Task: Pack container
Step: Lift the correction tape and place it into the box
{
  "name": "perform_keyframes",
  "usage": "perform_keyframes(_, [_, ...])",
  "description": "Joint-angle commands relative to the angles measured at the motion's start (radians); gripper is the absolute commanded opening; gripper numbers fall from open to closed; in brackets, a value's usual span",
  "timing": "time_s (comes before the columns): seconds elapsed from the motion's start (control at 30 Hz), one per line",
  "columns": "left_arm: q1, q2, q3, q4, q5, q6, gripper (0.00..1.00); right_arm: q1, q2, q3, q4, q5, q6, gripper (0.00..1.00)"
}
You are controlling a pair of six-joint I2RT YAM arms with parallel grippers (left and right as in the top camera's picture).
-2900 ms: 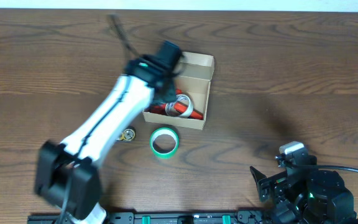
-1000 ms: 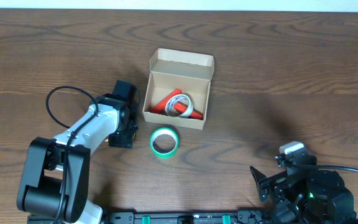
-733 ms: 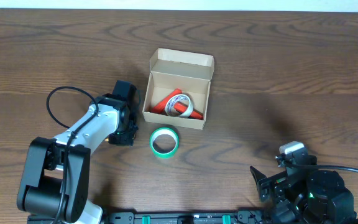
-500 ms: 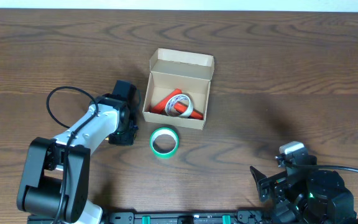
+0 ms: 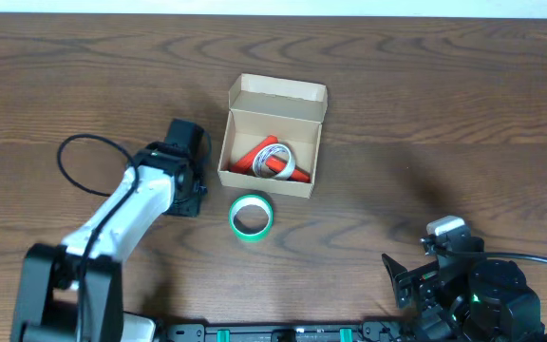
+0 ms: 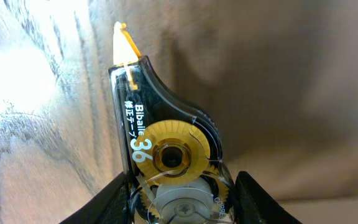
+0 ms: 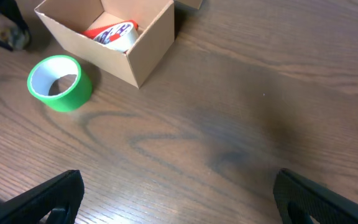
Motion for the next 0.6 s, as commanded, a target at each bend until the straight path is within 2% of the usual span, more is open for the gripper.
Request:
perform_keyframes(0.0, [0.007, -0.066, -0.006, -0.014, -0.085, -0.005, 0.42, -0.008, -0.002, -0.002, -0.001, 0.007, 0.013, 0.99])
perform_keyframes(0.33, [0.006, -0.158, 0.039, -0.019, -0.135, 0.019, 0.44, -0.008, -0.002, -0.002, -0.001, 0.007, 0.013, 0.99])
perform_keyframes(0.57, [-0.007, -0.154, 0.198, -0.030, -0.151, 0.167, 0.45, -0.008, -0.002, -0.002, -0.001, 0.007, 0.013, 0.99])
